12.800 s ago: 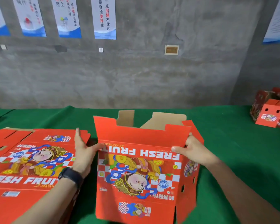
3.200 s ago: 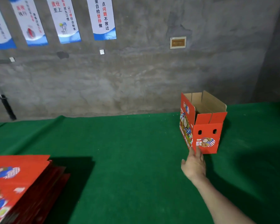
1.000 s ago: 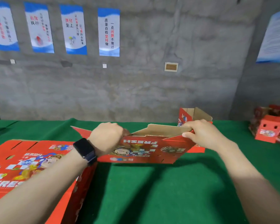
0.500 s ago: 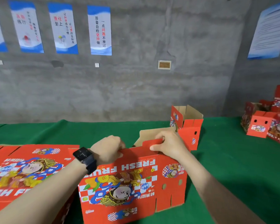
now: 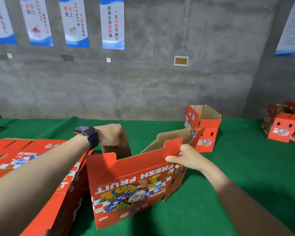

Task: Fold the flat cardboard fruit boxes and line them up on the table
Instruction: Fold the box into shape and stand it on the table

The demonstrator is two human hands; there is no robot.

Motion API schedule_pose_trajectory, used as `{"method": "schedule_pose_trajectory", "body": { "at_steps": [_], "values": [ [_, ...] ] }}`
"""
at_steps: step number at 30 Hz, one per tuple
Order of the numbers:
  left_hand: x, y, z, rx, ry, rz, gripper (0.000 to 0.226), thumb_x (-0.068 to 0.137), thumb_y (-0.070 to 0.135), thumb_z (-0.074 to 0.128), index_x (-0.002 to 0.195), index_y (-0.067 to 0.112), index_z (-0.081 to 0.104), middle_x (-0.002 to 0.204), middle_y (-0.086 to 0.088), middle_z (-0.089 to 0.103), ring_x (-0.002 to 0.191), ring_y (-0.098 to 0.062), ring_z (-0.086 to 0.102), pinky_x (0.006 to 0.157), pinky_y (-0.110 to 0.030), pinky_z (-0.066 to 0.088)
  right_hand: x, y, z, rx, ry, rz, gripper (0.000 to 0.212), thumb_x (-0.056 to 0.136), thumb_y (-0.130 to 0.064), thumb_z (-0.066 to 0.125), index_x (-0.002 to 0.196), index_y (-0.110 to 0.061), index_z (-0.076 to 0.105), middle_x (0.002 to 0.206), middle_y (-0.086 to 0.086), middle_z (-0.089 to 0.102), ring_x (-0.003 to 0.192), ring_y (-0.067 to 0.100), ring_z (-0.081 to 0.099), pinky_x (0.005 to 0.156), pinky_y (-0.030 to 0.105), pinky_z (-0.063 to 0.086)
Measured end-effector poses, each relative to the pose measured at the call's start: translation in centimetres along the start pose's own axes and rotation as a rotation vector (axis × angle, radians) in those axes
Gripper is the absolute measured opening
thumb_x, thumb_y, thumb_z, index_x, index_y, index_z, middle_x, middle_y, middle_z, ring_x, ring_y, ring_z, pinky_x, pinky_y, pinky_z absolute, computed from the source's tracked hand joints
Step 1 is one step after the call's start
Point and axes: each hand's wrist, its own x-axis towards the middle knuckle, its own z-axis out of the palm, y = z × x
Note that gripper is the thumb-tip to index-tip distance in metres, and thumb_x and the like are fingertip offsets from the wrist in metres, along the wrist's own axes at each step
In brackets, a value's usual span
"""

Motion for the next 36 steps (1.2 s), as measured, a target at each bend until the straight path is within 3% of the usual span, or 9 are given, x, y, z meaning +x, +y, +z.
{"method": "schedule_pose_trajectory", "body": {
  "at_steps": [6, 8, 10, 15, 19, 24, 29, 32, 36],
  "values": [
    [0.6, -4.5, -0.5, -0.144, 0.369, -0.299, 0.026, 0.085, 0.004, 0.055, 0.107, -0.005, 0.066, 0.100, -0.025, 0.068, 0.087, -0.039, 0.062, 0.060, -0.026, 0.047, -1.5, 1.2, -0.3, 0.051, 0.076, 0.053, 0.011, 0.083, -0.034, 0.073, 0.090, -0.029, 0.066, 0.072, -0.014, 0.072, 0.057, 0.000, 0.063, 0.054, 0.019, 0.049],
    [0.5, -5.8, -0.4, -0.269, 0.527, -0.344, 0.041, 0.082, -0.004, 0.053, 0.122, 0.001, 0.060, 0.110, -0.025, 0.066, 0.098, -0.040, 0.062, 0.073, -0.033, 0.048, -1.9, 1.2, -0.3, 0.047, 0.114, 0.080, 0.012, 0.084, -0.036, 0.071, 0.091, -0.030, 0.064, 0.068, -0.011, 0.071, 0.054, 0.003, 0.062, 0.052, 0.018, 0.048],
    [0.4, -6.5, 0.1, -0.320, 0.608, -0.342, 0.039, 0.077, -0.007, 0.055, 0.111, 0.007, 0.068, 0.104, -0.020, 0.069, 0.097, -0.035, 0.064, 0.076, -0.032, 0.046, -2.1, 1.0, -0.4, 0.085, 0.168, 0.057, 0.009, 0.085, -0.034, 0.071, 0.089, -0.030, 0.063, 0.066, -0.016, 0.070, 0.053, 0.000, 0.061, 0.049, 0.015, 0.045],
    [0.2, -6.6, 1.1, -0.366, 0.719, -0.396, 0.029, 0.075, -0.011, 0.053, 0.085, 0.002, 0.077, 0.089, -0.022, 0.072, 0.088, -0.035, 0.066, 0.073, -0.028, 0.045, -2.9, 0.4, -1.2, 0.128, 0.306, 0.006, 0.010, 0.082, -0.032, 0.073, 0.089, -0.031, 0.065, 0.075, -0.022, 0.071, 0.066, -0.006, 0.066, 0.056, 0.011, 0.046],
    [0.7, -6.1, 1.0, -0.362, 0.725, -0.441, 0.026, 0.079, -0.007, 0.053, 0.094, -0.002, 0.074, 0.096, -0.028, 0.069, 0.095, -0.039, 0.065, 0.086, -0.041, 0.052, -2.8, 0.1, -1.2, 0.057, 0.307, 0.065, 0.033, 0.081, -0.038, 0.073, 0.107, -0.024, 0.060, 0.101, -0.010, 0.070, 0.090, 0.008, 0.068, 0.081, 0.034, 0.055],
    [0.6, -6.1, 3.9, -0.440, 0.680, -0.487, 0.024, 0.083, 0.002, 0.055, 0.101, -0.005, 0.071, 0.103, -0.027, 0.068, 0.100, -0.037, 0.064, 0.085, -0.037, 0.049, -3.7, 0.4, 1.0, 0.033, 0.321, 0.176, 0.041, 0.077, -0.041, 0.076, 0.103, -0.030, 0.046, 0.104, -0.009, 0.065, 0.090, 0.005, 0.065, 0.080, 0.033, 0.055],
    [-2.5, -5.9, 7.5, -0.707, 0.973, -0.385, 0.057, 0.081, 0.000, 0.064, 0.135, 0.013, 0.053, 0.126, -0.020, 0.054, 0.102, -0.024, 0.052, 0.096, -0.030, 0.038, -3.6, -0.2, 2.0, 0.073, 0.334, 0.204, 0.040, 0.075, -0.039, 0.077, 0.100, -0.031, 0.047, 0.097, -0.012, 0.067, 0.088, 0.007, 0.067, 0.083, 0.040, 0.056],
    [-4.2, -3.8, 11.7, -0.757, 1.157, -0.346, 0.057, 0.083, -0.009, 0.060, 0.136, 0.009, 0.050, 0.138, -0.026, 0.041, 0.125, -0.030, 0.041, 0.105, -0.024, 0.026, -3.7, -0.5, 2.4, 0.066, 0.344, 0.214, 0.040, 0.076, -0.039, 0.077, 0.102, -0.030, 0.049, 0.097, -0.013, 0.067, 0.089, 0.007, 0.067, 0.084, 0.041, 0.055],
    [-4.7, -3.8, 13.2, -0.847, 0.977, -0.310, 0.042, 0.091, -0.003, 0.051, 0.128, 0.013, 0.059, 0.139, -0.013, 0.049, 0.127, -0.015, 0.043, 0.099, -0.020, 0.033, -3.9, -0.8, 2.4, 0.062, 0.347, 0.247, 0.039, 0.076, -0.041, 0.077, 0.102, -0.032, 0.050, 0.097, -0.015, 0.068, 0.088, 0.007, 0.067, 0.085, 0.042, 0.055]
  ]
}}
